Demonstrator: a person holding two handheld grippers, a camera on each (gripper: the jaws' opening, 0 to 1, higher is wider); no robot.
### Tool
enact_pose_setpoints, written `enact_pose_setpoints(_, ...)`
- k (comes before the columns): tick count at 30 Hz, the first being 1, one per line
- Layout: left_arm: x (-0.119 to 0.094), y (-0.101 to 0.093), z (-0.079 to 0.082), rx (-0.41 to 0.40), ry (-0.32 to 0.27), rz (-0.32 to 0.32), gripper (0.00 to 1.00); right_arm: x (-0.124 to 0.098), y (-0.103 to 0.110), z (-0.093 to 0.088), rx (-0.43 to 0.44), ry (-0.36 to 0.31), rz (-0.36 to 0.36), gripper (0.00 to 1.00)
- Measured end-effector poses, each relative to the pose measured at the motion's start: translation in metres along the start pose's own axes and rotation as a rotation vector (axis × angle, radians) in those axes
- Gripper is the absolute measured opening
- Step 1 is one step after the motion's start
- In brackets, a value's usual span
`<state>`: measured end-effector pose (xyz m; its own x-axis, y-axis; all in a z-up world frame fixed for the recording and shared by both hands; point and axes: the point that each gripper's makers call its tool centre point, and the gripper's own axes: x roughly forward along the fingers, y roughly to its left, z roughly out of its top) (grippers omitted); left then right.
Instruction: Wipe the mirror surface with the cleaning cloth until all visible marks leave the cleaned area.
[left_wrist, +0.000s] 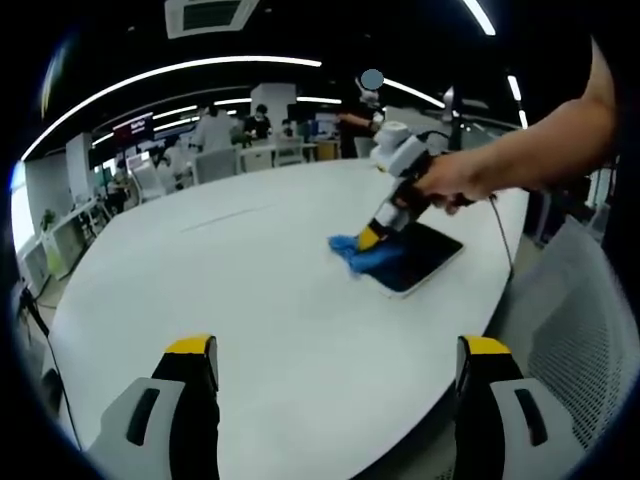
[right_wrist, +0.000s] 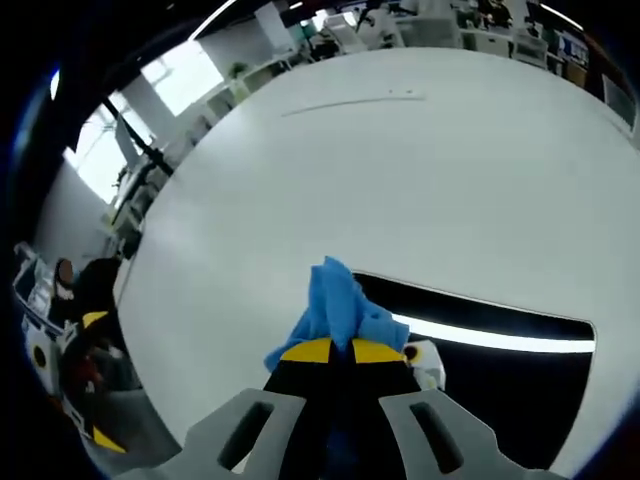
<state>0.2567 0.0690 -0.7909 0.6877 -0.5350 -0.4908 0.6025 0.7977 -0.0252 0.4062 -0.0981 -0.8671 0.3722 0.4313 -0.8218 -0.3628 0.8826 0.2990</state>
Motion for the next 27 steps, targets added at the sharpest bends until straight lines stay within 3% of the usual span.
enact_pose_setpoints(13,0.0,0.001,-0.001,0.0,0.002,0.001,0.99,0.007,-0.005,0.013,-0.013,0.003,-0.005,0.0)
enact_pose_setpoints(17,0.0,0.0,-0.001,0.002,0.006,-0.002,0.99,0.01,-0.009,0.02,0.02,0.004,-0.004,0.0)
enact_pose_setpoints(27,0.001,-0.001,-0.003,0.007,0.019,-0.005,0.99,0.01,-0.008,0.019,-0.001,0.002,0.0,0.0)
